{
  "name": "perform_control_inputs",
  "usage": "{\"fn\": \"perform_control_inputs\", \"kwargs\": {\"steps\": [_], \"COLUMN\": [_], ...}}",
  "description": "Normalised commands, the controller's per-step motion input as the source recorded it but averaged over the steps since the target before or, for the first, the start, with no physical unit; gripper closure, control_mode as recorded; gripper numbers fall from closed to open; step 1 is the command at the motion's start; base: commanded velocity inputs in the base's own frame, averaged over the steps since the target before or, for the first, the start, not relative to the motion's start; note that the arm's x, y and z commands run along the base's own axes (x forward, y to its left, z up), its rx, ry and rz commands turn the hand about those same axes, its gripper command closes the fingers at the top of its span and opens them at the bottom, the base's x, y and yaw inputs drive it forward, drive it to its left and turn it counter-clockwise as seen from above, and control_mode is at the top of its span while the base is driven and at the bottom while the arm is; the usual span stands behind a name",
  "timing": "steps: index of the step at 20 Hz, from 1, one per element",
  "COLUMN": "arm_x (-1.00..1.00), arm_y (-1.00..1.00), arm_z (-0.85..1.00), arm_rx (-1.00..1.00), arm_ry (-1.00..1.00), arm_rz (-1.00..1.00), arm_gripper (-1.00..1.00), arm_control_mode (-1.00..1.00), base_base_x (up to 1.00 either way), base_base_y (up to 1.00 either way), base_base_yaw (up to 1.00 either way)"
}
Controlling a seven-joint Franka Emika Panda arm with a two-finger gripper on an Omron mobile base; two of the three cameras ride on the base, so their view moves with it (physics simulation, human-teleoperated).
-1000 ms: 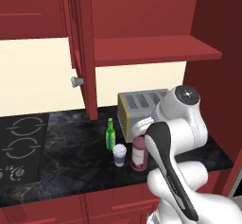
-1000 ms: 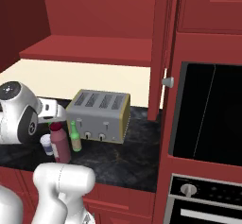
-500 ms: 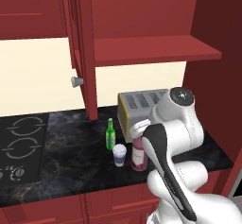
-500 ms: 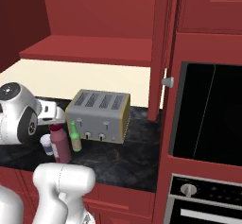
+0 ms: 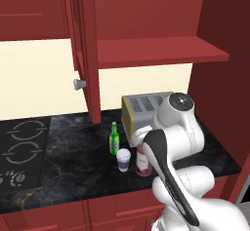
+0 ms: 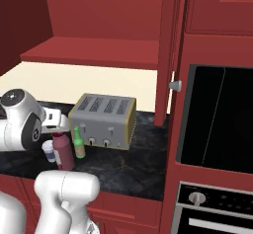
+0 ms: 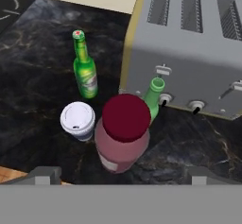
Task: Sort all alcoholic drinks to one cabinet, and non-alcoholic drinks to the other.
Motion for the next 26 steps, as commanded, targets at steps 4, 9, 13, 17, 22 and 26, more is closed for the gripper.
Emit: {"fn": "perform_control_inputs", "kwargs": {"steps": [4,9,13,17,22,26], "arm_x": [0.03,0.07,0.15,0.19,0.18,0.14], "arm_y": [0.0,0.0,0.0,0.0,0.0,0.0], "arm_z": [-0.28,-0.29,-0.25,-0.23,-0.22,-0.18], "arm_rx": [0.0,0.0,0.0,0.0,0.0,0.0], "arm_ry": [0.0,-0.01,-0.03,-0.03,-0.02,-0.02], "arm_rz": [0.0,0.0,0.0,-0.01,-0.01,0.0], "arm_gripper": [-1.0,-1.0,-1.0,-1.0,-1.0,-1.0], "arm_control_mode": [-1.0,-1.0,-1.0,-1.0,-1.0,-1.0], "base_base_x": [0.0,0.0,0.0,0.0,0.0,0.0], "base_base_y": [0.0,0.0,0.0,0.0,0.0,0.0], "base_base_yaw": [0.0,0.0,0.0,0.0,0.0,0.0]}}
